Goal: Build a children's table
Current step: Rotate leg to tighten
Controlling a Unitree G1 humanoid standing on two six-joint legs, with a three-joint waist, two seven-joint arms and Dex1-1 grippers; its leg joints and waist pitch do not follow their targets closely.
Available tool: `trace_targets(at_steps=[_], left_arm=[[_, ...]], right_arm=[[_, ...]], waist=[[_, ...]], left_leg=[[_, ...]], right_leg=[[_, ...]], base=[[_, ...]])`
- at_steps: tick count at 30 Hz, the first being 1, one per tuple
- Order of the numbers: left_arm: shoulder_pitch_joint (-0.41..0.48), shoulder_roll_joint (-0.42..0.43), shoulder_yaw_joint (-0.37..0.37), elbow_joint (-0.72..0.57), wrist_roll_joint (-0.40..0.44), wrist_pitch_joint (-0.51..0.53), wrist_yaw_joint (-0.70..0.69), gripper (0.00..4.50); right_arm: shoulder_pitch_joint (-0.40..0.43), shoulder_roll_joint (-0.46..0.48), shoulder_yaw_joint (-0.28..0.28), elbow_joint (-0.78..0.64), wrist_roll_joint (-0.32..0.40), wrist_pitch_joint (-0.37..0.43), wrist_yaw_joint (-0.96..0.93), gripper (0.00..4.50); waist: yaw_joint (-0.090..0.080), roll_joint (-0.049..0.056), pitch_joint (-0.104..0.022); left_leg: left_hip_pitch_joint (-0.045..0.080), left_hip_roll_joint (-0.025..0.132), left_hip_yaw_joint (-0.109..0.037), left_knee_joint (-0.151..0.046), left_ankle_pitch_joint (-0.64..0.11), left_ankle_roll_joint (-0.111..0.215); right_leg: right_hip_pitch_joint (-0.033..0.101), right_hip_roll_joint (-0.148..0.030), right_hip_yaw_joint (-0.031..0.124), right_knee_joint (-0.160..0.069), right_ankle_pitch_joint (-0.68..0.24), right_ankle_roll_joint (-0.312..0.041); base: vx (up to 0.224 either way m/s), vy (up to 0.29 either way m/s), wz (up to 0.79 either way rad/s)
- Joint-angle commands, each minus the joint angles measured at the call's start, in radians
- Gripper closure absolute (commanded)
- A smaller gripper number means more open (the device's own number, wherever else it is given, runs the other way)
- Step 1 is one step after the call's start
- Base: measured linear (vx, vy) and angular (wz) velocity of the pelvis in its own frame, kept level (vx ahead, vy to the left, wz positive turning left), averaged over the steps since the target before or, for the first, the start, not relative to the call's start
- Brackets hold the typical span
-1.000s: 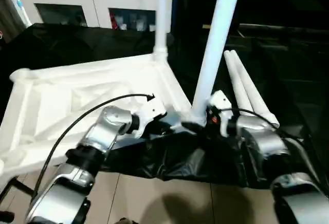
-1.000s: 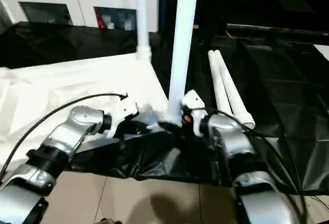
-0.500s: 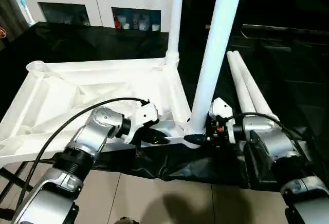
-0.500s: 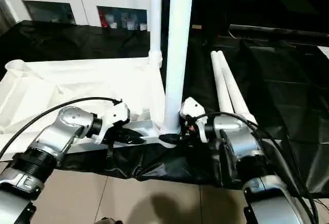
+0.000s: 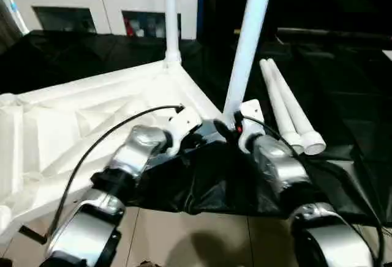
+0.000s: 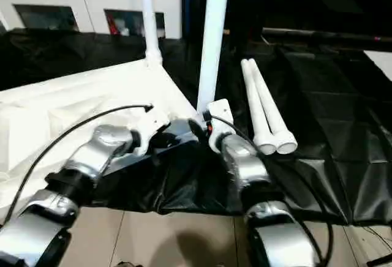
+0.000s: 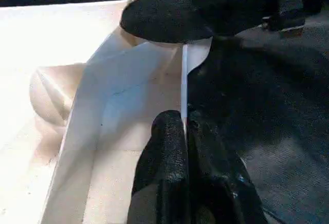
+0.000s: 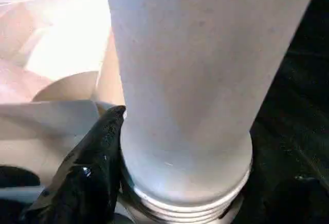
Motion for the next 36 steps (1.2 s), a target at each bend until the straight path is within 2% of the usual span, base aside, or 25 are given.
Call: trace_targets(at_steps=[1,4,7,8,12,14,17,18,20,24,26,27,28,32,33,36], left_arm=[[-0.028,-0.036,0.02,-0.014,-0.008,-0.044,0.063,4.5],[-0.009,-0.032,0.017,-0.04,-0.026,-0.086,0.02,4.5],[-0.002,-0.019,0.011,-0.053,-0.035,-0.108,-0.018,4.5],[0.015,0.005,-0.002,-0.078,-0.045,-0.121,-0.078,4.5],[0.031,0.027,-0.013,-0.102,-0.049,-0.118,-0.123,4.5],[0.07,0.076,-0.031,-0.158,-0.08,-0.099,-0.247,4.5],[0.087,0.103,-0.043,-0.184,-0.094,-0.092,-0.31,4.5],[0.093,0.116,-0.047,-0.192,-0.098,-0.088,-0.333,4.5],[0.107,0.149,-0.052,-0.21,-0.107,-0.092,-0.39,4.5],[0.114,0.181,-0.056,-0.223,-0.111,-0.083,-0.437,4.5],[0.12,0.2,-0.054,-0.239,-0.118,-0.072,-0.469,4.5],[0.121,0.205,-0.054,-0.243,-0.119,-0.067,-0.477,4.5],[0.124,0.213,-0.055,-0.248,-0.12,-0.06,-0.49,4.5],[0.125,0.217,-0.054,-0.246,-0.126,-0.054,-0.496,4.5],[0.126,0.213,-0.05,-0.244,-0.129,-0.054,-0.489,4.5],[0.127,0.196,-0.038,-0.24,-0.131,-0.047,-0.461,4.5]], right_arm=[[0.001,0.076,0.038,0.044,-0.003,-0.004,0.027,1.05],[-0.001,0.088,0.034,0.037,0.016,-0.01,0.085,0.85],[-0.001,0.071,0.057,0.037,-0.005,-0.025,0.117,0.56],[0.005,0.034,0.077,0.022,-0.009,-0.028,0.196,0.56],[0.015,-0.001,0.093,0.003,-0.009,-0.031,0.272,0.56],[0.042,-0.08,0.127,-0.043,-0.012,-0.039,0.451,0.56],[0.061,-0.128,0.147,-0.08,-0.006,-0.031,0.561,0.56],[0.071,-0.151,0.157,-0.1,-0.001,-0.029,0.613,0.56],[0.099,-0.21,0.188,-0.159,0.013,-0.023,0.743,0.56],[0.111,-0.248,0.207,-0.194,0.024,-0.002,0.828,0.56],[0.118,-0.264,0.221,-0.215,0.03,0.009,0.881,0.72],[0.118,-0.266,0.223,-0.217,0.03,0.012,0.89,0.85],[0.118,-0.269,0.226,-0.219,0.031,0.016,0.905,0.99],[0.123,-0.268,0.23,-0.228,0.031,0.023,0.921,1.3],[0.123,-0.262,0.228,-0.228,0.032,0.024,0.91,1.42],[0.125,-0.24,0.213,-0.233,0.047,0.039,0.875,1.63]], waist=[[0.0,-0.002,-0.072],[0.0,0.003,-0.071],[-0.002,0.001,-0.07],[-0.001,0.0,-0.071],[-0.002,0.001,-0.072],[0.001,0.002,-0.073],[0.008,0.007,-0.073],[0.01,0.008,-0.071],[0.014,0.002,-0.069],[0.017,0.0,-0.069],[0.02,0.005,-0.068],[0.021,0.003,-0.07],[0.023,0.008,-0.07],[0.025,0.008,-0.071],[0.025,0.011,-0.071],[0.025,0.009,-0.072]], left_leg=[[0.032,0.041,-0.024,-0.071,-0.248,0.013],[0.032,0.042,-0.024,-0.071,-0.25,0.027],[0.031,0.041,-0.024,-0.072,-0.263,0.023],[0.029,0.041,-0.025,-0.071,-0.258,0.026],[0.029,0.043,-0.023,-0.068,-0.23,0.042],[0.028,0.044,-0.023,-0.067,-0.218,0.052],[0.03,0.048,-0.02,-0.067,-0.211,0.063],[0.033,0.049,-0.019,-0.067,-0.225,0.061],[0.032,0.049,-0.019,-0.068,-0.245,0.056],[0.034,0.049,-0.019,-0.069,-0.256,0.049],[0.034,0.049,-0.021,-0.07,-0.263,0.042],[0.034,0.05,-0.021,-0.07,-0.257,0.041],[0.035,0.05,-0.022,-0.07,-0.254,0.04],[0.035,0.049,-0.021,-0.069,-0.244,0.038],[0.036,0.049,-0.021,-0.07,-0.249,0.035],[0.036,0.048,-0.021,-0.07,-0.252,0.032]], right_leg=[[0.036,-0.078,0.039,-0.077,-0.159,-0.223],[0.037,-0.079,0.04,-0.077,-0.158,-0.227],[0.039,-0.079,0.04,-0.078,-0.18,-0.225],[0.042,-0.081,0.04,-0.078,-0.181,-0.225],[0.042,-0.08,0.041,-0.073,-0.135,-0.239],[0.044,-0.079,0.039,-0.07,-0.112,-0.249],[0.044,-0.074,0.037,-0.065,-0.078,-0.263],[0.041,-0.073,0.037,-0.067,-0.086,-0.265],[0.044,-0.073,0.036,-0.069,-0.125,-0.259],[0.039,-0.076,0.039,-0.072,-0.166,-0.253],[0.038,-0.076,0.038,-0.073,-0.186,-0.247],[0.039,-0.076,0.038,-0.071,-0.176,-0.248],[0.038,-0.075,0.038,-0.069,-0.167,-0.251],[0.038,-0.074,0.037,-0.067,-0.13,-0.263],[0.037,-0.073,0.037,-0.067,-0.127,-0.265],[0.039,-0.073,0.037,-0.066,-0.119,-0.266]], base=[[0.0,0.0,0.0],[0.0,0.0,0.0],[0.0,0.0,0.0],[0.0,0.0,0.0],[0.0,0.0,0.0],[0.0,0.0,0.0],[0.0,0.0,0.0],[0.0,0.0,0.0],[0.0,0.0,0.0],[0.0,0.0,0.0],[0.0,0.0,0.0],[0.0,0.0,0.0],[0.0,0.0,0.0],[0.0,0.0,0.0],[0.0,0.0,0.0],[0.0,0.0,0.0]])
